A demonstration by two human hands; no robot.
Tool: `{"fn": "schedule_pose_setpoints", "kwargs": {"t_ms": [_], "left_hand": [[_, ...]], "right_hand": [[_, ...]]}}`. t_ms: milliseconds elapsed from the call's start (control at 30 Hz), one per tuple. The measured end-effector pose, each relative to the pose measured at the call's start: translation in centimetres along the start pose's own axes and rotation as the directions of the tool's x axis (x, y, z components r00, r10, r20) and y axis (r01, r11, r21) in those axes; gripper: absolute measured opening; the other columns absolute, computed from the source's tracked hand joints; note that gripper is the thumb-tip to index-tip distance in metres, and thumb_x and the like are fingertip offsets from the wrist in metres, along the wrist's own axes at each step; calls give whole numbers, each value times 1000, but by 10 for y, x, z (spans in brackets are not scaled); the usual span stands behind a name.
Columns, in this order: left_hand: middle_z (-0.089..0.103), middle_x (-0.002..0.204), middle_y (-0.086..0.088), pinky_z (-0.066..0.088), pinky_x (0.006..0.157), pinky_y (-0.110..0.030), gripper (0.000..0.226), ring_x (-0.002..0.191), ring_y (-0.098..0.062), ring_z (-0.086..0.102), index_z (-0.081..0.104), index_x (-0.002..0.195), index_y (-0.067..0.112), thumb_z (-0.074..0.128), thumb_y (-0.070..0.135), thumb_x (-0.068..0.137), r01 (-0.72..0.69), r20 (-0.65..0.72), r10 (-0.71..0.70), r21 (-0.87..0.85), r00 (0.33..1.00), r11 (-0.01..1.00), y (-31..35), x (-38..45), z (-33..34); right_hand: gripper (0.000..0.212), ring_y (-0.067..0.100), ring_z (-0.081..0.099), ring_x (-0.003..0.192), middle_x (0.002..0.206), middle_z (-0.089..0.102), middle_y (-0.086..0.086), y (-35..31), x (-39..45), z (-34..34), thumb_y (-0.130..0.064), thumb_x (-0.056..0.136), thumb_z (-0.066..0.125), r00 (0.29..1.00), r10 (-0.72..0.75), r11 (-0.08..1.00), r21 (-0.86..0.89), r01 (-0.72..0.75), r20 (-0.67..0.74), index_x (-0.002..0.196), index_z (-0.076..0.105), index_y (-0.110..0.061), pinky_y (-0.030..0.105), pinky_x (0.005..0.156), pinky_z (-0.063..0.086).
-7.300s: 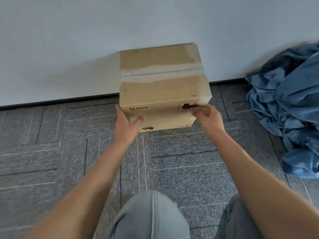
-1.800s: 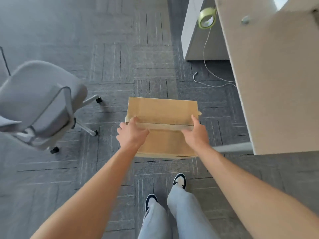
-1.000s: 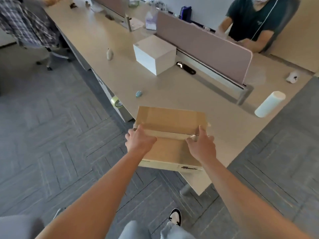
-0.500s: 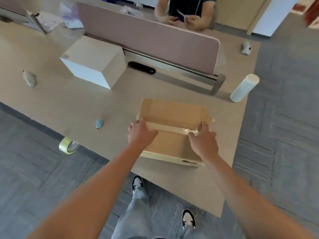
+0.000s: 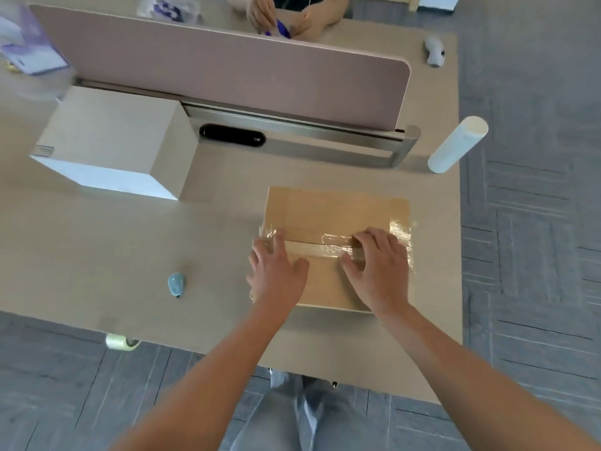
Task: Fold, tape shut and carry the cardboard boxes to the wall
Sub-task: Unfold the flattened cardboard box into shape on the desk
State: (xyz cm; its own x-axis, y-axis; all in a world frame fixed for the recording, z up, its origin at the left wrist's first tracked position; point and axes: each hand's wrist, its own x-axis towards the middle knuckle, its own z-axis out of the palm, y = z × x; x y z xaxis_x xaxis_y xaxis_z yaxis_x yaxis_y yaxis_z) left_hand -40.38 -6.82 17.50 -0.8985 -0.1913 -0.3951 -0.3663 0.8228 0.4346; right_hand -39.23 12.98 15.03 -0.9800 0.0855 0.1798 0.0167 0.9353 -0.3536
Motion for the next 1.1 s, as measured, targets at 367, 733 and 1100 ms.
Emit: {"fn": "schedule_pose_setpoints", "kwargs": {"t_ms": [367,733,1100], "left_hand": [[11,166,-18,34,115,-54,80,149,-38,25,22,161,29,62,40,93,-10,-6,10,20,1000,1000,-3,-6,-1],[24,167,-12,28,122,-49,61,153,-31,21,42,153,18,60,37,98,-216,-133,222,54,966,975,34,-37,-58],[64,128,-12,53,96,-46,44,109,-33,62,58,138,20,40,42,105,-233,50,228,162,972,959,74,-72,-83]], "right_hand": [[33,30,61,110,118,67,2,6,-2,7,-45,91,70,997,-54,998,17,55,-60,98,68,-13,42,95,45],[47,29,54,102,108,54,5,0,14,-32,-57,83,65,971,-92,989,135,63,221,96,55,-13,42,92,48],[36,19,67,95,101,64,-11,-4,-13,-142,-49,101,57,897,-138,978,201,56,421,131,54,-29,40,86,55]]}}
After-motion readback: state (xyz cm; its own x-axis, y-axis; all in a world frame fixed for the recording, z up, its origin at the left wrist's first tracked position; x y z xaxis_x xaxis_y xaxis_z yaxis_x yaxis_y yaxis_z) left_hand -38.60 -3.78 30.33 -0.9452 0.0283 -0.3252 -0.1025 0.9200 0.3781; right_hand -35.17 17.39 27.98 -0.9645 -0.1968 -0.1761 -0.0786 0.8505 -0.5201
